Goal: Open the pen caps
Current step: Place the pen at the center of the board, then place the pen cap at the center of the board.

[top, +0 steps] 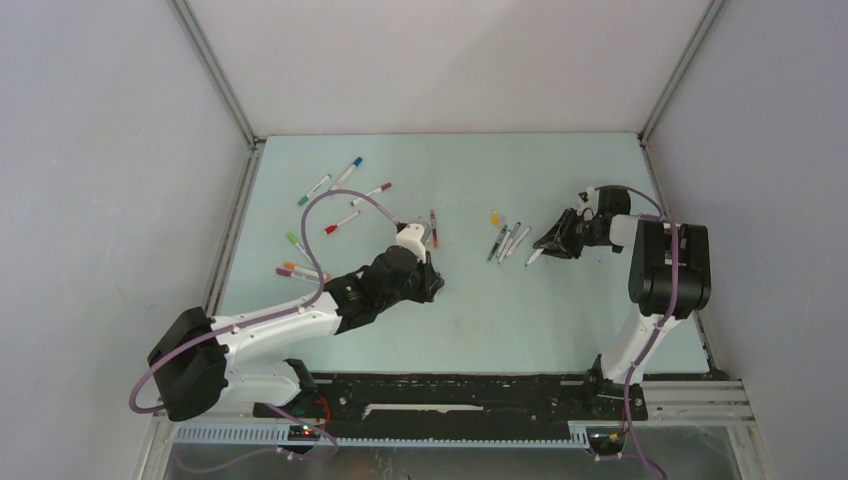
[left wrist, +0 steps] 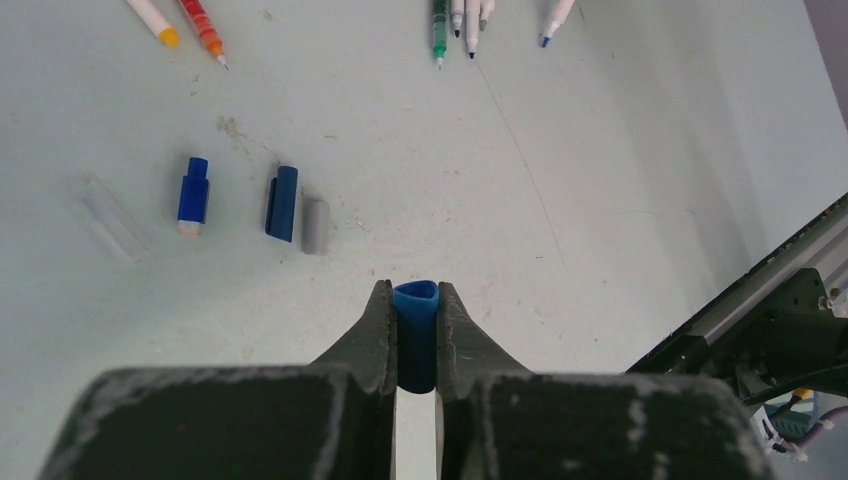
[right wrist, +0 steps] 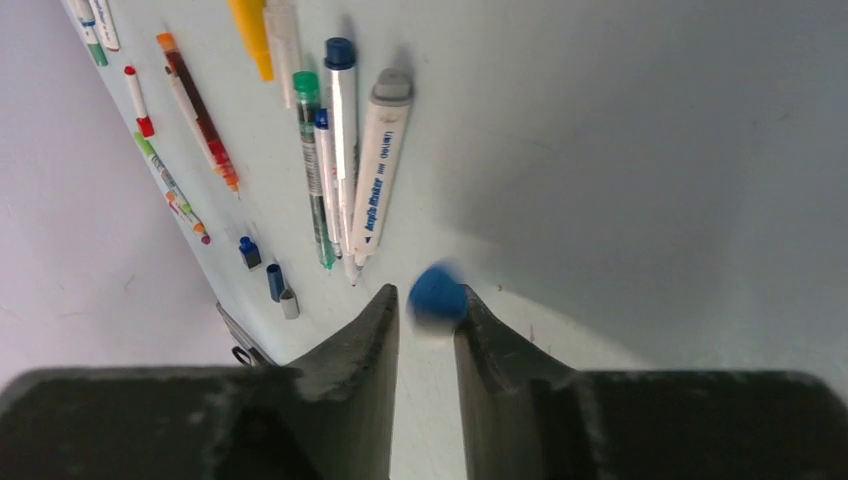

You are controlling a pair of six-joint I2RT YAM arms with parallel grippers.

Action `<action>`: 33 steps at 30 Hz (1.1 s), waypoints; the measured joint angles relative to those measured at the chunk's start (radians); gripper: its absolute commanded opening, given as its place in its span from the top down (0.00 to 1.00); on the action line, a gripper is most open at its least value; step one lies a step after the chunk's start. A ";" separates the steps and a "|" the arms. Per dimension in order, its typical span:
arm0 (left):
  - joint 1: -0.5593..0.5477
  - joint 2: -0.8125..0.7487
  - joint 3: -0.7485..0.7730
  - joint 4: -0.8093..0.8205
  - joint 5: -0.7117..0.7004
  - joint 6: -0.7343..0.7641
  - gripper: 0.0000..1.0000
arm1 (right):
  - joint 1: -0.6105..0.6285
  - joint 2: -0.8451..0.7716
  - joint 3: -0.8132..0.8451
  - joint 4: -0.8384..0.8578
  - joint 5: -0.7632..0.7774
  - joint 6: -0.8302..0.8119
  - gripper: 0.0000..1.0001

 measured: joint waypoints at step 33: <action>-0.109 0.512 0.409 -0.300 -0.097 0.083 0.94 | -0.023 -0.445 0.068 -0.358 -0.167 -0.591 0.53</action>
